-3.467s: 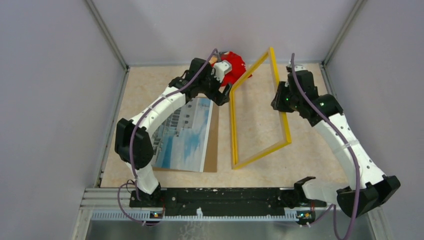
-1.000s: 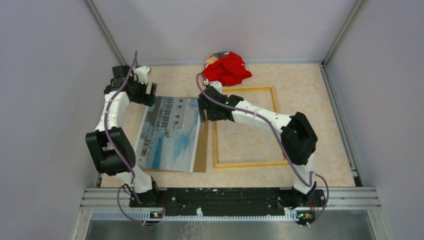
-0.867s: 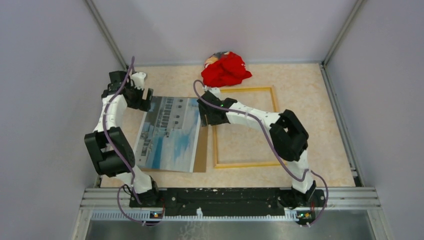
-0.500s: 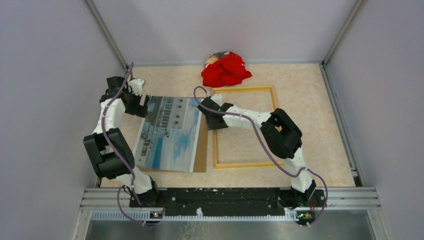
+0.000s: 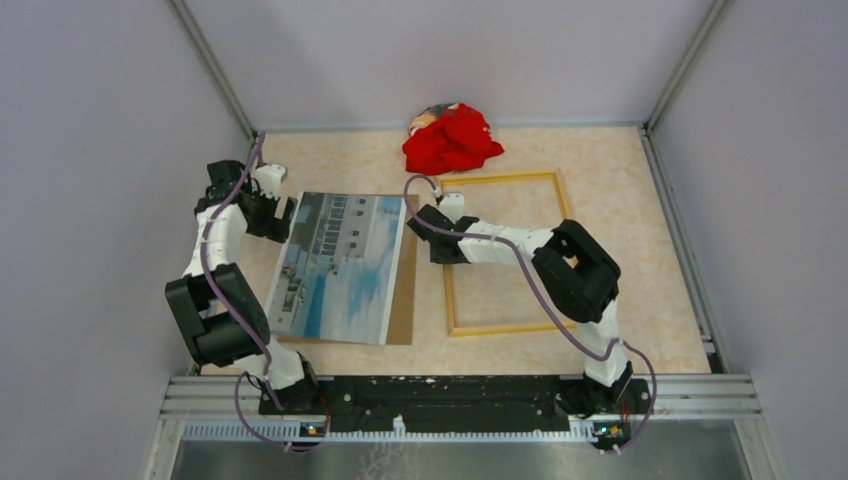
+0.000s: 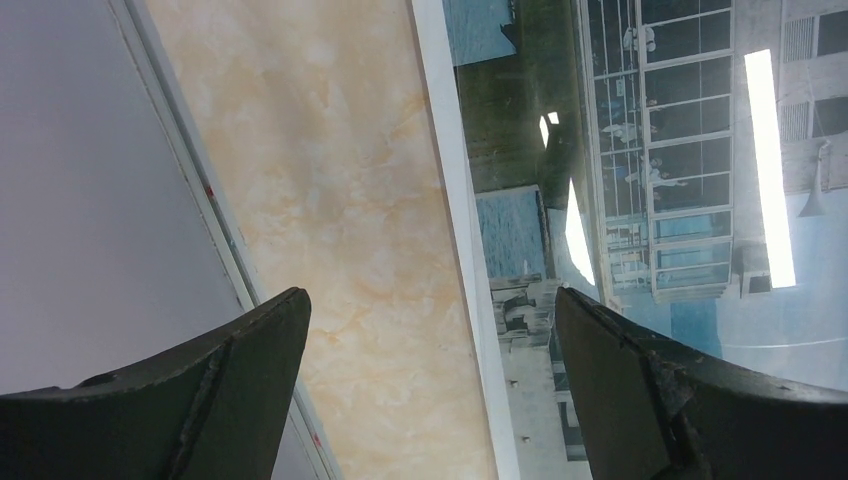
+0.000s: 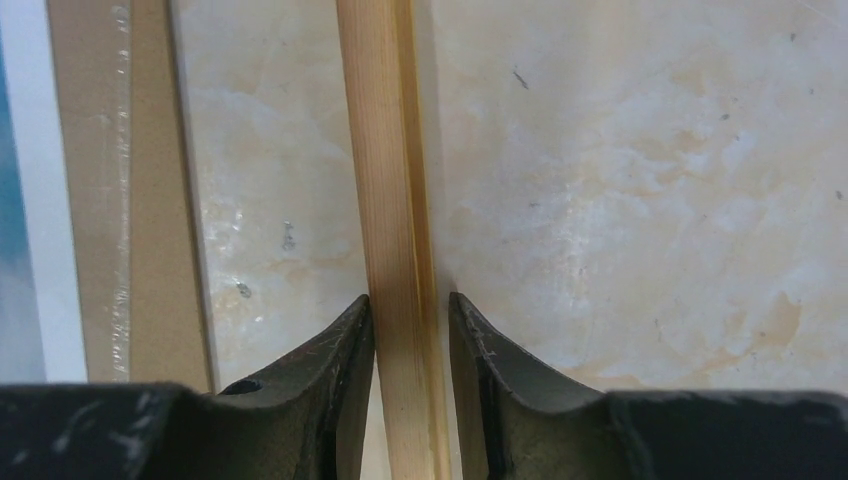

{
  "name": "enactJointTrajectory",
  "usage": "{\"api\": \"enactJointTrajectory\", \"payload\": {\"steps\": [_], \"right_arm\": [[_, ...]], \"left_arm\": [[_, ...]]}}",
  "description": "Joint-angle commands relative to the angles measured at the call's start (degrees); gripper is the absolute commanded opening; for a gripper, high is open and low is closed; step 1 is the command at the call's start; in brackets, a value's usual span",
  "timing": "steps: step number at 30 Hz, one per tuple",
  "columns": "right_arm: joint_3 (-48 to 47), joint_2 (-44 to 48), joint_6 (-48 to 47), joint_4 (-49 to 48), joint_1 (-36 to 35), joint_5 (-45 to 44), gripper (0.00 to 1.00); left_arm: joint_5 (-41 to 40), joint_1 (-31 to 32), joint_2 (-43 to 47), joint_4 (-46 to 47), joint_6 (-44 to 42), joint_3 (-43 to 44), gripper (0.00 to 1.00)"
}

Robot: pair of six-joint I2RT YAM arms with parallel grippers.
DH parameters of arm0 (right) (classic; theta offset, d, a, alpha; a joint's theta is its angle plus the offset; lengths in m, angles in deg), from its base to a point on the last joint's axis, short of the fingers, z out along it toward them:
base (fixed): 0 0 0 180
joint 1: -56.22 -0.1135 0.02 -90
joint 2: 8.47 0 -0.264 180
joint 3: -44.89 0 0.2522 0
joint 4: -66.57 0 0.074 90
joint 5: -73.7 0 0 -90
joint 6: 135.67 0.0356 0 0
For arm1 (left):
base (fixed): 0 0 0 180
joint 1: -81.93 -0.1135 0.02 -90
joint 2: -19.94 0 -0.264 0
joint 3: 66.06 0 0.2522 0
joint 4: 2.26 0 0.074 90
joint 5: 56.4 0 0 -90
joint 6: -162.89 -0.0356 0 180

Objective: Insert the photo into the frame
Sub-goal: Move the photo frame to the center of the board.

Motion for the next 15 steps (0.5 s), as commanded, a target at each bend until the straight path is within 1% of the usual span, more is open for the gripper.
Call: {"api": "enactJointTrajectory", "payload": {"steps": [1,5,9,10,12,13,15], "right_arm": [[3.39,4.49,3.53,1.17,1.35,-4.01,0.33],[6.38,6.57,6.64,0.41,2.7,-4.76,0.32],[5.74,6.52,5.96,-0.48,3.12,-4.21,0.32],[5.16,6.41,5.51,-0.64,3.12,-3.83,0.34],[3.89,6.5,4.45,-0.47,3.08,-3.27,0.39],[3.25,6.94,3.7,-0.72,3.09,-2.77,0.43],[2.2,8.43,1.81,-1.55,3.06,-1.57,0.55]], "left_arm": [[2.44,-0.22,1.84,-1.05,-3.03,-0.54,0.98],[3.32,-0.3,1.09,-2.56,-4.49,-0.53,0.98],[3.07,-0.37,0.69,-2.23,-4.44,-0.05,0.98],[3.05,-0.33,0.62,-2.06,-4.35,0.16,0.98],[2.84,-0.31,0.13,-1.47,-4.28,0.68,0.98],[2.44,-0.31,-0.24,-1.1,-4.26,1.01,0.98],[1.37,-0.32,-1.36,-0.42,-4.27,1.93,0.98]]}}
